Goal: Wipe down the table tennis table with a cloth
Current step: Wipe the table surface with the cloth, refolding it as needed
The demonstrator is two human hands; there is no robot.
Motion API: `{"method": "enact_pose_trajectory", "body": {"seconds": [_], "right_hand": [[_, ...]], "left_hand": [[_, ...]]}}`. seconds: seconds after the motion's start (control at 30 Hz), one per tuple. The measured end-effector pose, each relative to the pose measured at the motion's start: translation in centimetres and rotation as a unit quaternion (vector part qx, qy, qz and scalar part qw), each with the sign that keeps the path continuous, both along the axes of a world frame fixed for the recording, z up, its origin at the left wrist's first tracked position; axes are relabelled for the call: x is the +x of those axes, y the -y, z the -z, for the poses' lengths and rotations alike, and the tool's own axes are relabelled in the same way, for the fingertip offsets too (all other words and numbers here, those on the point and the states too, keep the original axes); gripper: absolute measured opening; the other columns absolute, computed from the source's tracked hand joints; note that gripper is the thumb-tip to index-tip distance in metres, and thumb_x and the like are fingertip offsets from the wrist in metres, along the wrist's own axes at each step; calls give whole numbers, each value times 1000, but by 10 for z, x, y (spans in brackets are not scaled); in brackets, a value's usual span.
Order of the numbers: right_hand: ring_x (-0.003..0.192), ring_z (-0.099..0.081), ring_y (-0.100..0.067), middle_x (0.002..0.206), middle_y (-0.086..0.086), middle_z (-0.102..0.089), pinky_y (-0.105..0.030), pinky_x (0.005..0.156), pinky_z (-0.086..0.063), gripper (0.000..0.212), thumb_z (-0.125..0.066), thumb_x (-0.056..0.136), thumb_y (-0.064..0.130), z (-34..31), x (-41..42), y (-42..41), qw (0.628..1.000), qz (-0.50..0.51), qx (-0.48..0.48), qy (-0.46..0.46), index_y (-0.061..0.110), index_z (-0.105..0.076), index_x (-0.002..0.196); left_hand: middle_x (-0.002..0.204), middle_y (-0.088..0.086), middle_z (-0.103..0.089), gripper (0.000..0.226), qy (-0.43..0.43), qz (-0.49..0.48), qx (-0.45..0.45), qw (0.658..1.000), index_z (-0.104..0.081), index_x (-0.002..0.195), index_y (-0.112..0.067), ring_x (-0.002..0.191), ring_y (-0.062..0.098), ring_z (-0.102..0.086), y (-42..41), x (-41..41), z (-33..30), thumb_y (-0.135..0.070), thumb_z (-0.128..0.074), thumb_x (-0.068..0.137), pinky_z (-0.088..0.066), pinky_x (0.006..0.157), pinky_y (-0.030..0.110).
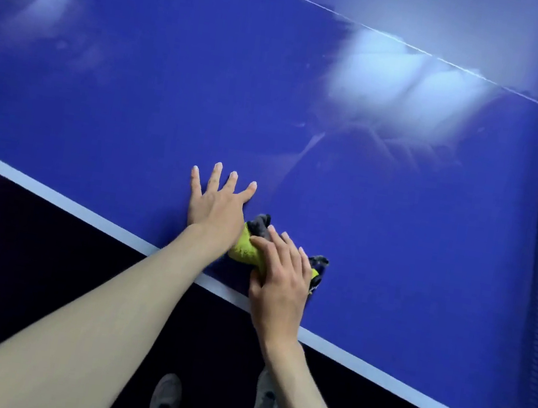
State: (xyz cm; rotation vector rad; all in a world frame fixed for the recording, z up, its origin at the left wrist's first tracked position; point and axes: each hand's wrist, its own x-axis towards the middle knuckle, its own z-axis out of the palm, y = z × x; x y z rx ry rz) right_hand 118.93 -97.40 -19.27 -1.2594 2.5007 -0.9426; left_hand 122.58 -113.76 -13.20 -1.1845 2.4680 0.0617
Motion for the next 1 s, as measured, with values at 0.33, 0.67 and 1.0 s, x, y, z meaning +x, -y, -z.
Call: {"method": "enact_pose_trajectory", "body": {"seconds": [0.33,0.67,1.0], "right_hand": [[151,-36,-10,158,19,-45,-42,124,-28,64,-70,81,5,-3,29,-37,999,-39,29,-8,40,-60,134],[148,-42,-24,149,10,-57,-49,124,-24,57,-64,80,4,6,-156,103,992,129,5,12,31,-64,130],[143,-45,-26,145,2,-58,-49,123,-23,52,-63,84,7,6,-195,190,995,97,24,-7,27,-61,133]], "left_hand": [[171,-4,-4,77,-20,32,-31,999,1,162,-39,157,31,11,17,38,-9,-28,-44,100,4,121,64],[171,-6,1,90,-7,47,-49,998,10,161,-37,157,32,9,26,35,15,-15,-47,94,5,121,64],[171,-3,8,101,5,46,-57,997,20,158,-35,156,34,11,26,42,26,-18,-55,93,3,121,62]]}}
